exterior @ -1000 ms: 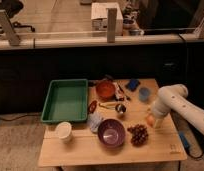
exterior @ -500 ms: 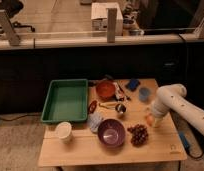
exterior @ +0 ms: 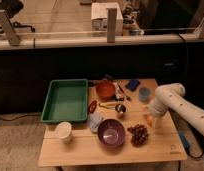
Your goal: Place apple in paper cup
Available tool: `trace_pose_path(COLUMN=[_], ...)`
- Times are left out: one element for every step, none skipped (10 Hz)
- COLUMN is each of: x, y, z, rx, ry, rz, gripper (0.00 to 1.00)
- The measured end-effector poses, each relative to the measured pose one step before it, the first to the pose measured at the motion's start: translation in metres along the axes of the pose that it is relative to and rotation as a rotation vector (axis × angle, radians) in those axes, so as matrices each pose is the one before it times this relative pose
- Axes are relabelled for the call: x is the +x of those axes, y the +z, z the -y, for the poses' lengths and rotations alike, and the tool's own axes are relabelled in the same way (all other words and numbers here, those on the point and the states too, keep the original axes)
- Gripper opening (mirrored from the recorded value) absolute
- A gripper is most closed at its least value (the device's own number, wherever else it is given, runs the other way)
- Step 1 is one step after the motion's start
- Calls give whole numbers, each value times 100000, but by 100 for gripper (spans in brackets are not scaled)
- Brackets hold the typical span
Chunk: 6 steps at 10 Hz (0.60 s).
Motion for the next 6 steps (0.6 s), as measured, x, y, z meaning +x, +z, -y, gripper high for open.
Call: trace_pose_path(x=[423, 426, 616, 75, -8, -91], y=[1, -107, -10, 27, -76, 22], z=[-254, -174, -553, -173, 38, 116], rx=[-92, 167, -249, -202, 7, 101], ry=[464, 140, -91, -556, -744, -2094], rz=[-365, -91, -172, -90, -270, -65], gripper=[80, 80, 73, 64, 54, 41])
